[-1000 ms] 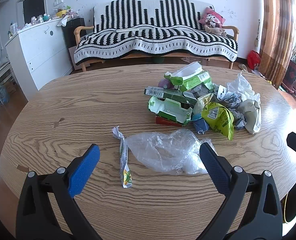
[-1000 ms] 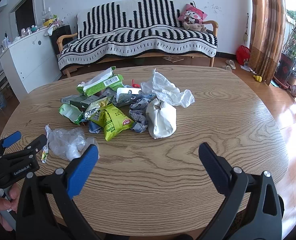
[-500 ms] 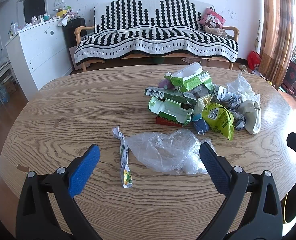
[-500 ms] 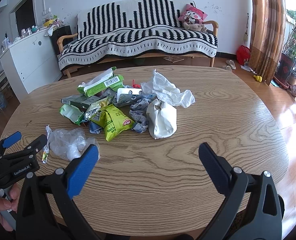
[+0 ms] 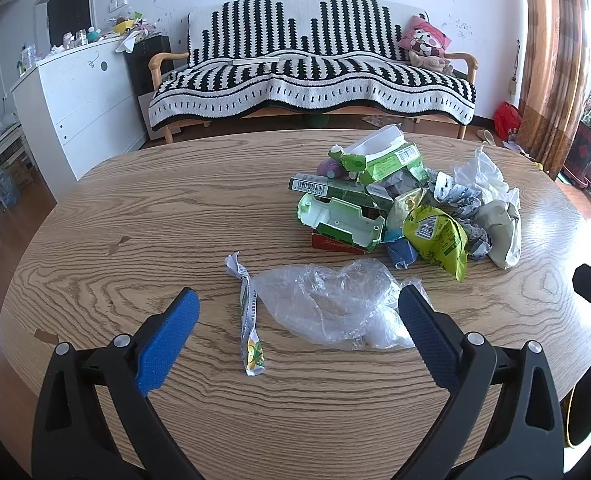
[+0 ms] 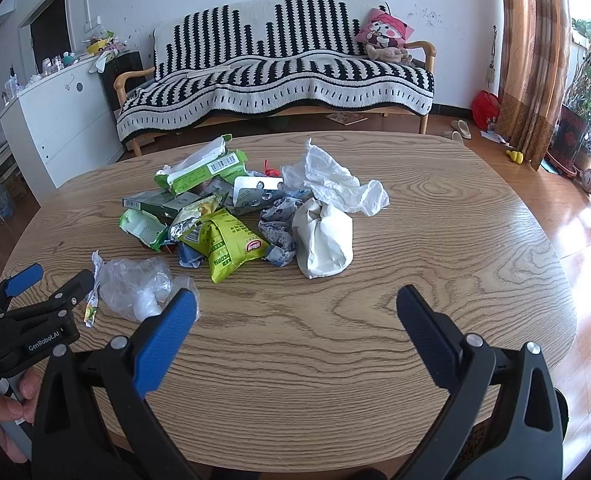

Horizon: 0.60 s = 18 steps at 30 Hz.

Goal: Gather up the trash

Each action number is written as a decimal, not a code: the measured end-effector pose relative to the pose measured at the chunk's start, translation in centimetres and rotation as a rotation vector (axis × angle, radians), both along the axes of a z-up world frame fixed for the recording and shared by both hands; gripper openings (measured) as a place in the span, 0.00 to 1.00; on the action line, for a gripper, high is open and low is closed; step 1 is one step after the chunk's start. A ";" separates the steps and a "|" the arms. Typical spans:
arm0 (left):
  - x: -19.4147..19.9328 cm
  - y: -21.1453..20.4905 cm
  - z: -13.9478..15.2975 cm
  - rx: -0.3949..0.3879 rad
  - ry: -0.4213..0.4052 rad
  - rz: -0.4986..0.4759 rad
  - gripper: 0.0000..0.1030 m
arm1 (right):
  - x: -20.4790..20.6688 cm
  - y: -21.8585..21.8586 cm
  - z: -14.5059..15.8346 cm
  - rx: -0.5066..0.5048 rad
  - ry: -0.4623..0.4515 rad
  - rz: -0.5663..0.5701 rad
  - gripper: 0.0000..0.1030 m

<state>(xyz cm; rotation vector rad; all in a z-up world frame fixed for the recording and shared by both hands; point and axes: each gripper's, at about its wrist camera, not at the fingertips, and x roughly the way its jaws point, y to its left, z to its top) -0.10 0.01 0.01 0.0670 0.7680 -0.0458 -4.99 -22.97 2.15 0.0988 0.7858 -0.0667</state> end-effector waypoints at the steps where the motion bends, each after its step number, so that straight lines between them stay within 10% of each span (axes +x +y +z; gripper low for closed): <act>1: 0.0 0.0 0.0 0.000 0.000 0.000 0.94 | 0.0 0.0 0.0 0.000 0.000 0.000 0.94; 18: -0.2 -0.1 0.0 0.000 0.001 0.000 0.94 | 0.0 0.0 0.0 0.001 0.000 0.001 0.95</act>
